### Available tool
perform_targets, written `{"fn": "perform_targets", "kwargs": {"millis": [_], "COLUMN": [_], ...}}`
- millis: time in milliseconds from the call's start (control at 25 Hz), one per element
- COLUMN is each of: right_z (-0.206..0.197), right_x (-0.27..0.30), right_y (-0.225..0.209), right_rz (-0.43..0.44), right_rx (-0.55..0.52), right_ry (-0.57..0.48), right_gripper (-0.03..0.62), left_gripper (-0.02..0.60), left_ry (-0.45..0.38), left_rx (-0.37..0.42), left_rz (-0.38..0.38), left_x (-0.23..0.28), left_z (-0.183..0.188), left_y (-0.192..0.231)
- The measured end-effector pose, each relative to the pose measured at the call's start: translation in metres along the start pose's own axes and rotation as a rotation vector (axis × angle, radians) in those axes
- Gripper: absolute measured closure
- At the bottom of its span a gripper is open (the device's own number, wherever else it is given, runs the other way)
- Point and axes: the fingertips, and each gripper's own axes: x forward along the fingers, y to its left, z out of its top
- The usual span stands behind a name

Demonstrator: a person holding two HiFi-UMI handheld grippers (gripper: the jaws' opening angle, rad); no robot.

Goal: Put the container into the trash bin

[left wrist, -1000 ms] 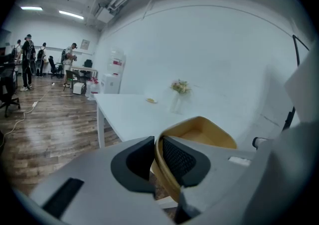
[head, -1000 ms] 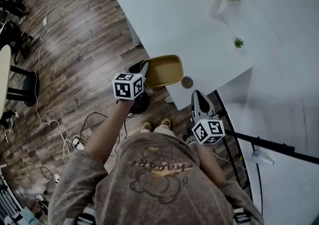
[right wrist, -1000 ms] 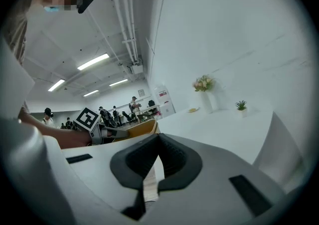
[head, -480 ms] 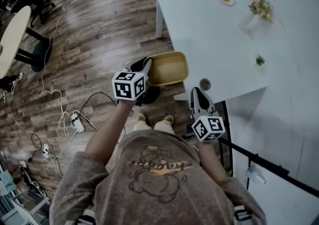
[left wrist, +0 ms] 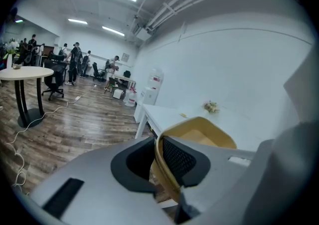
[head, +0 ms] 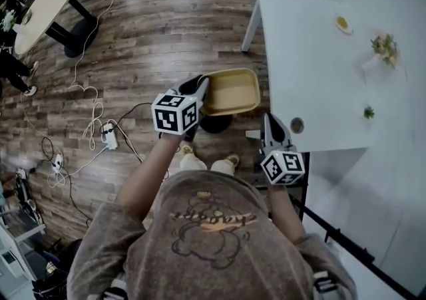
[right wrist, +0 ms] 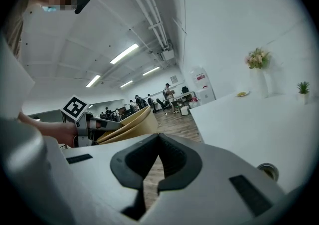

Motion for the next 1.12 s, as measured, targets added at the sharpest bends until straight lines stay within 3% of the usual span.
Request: {"fn": "perform_targets", "kwargs": {"millis": [240, 520, 840, 1120], "right_z": [-0.006, -0.004, -0.008, -0.035], "right_x": [0.023, 0.035, 0.034, 0.045], "right_y": [0.021, 0.030, 0.015, -0.007], "right_rz": [0.041, 0.031, -0.021, -0.059], "right_rx": [-0.016, -0.011, 0.007, 0.031], "right_ry": [0.002, -0.006, 0.006, 0.037], "right_gripper": [0.602, 0.602, 0.602, 0.602], "left_gripper": [0.528, 0.528, 0.528, 0.528], "left_ry": [-0.031, -0.032, -0.002, 0.052], "left_rx": [-0.031, -0.053, -0.077, -0.086], "left_rz": [0.041, 0.042, 0.025, 0.013], "left_x": [-0.025, -0.026, -0.007, 0.026], "left_z": [-0.004, -0.005, -0.014, -0.038], "left_y": [0.026, 0.040, 0.040, 0.053]}}
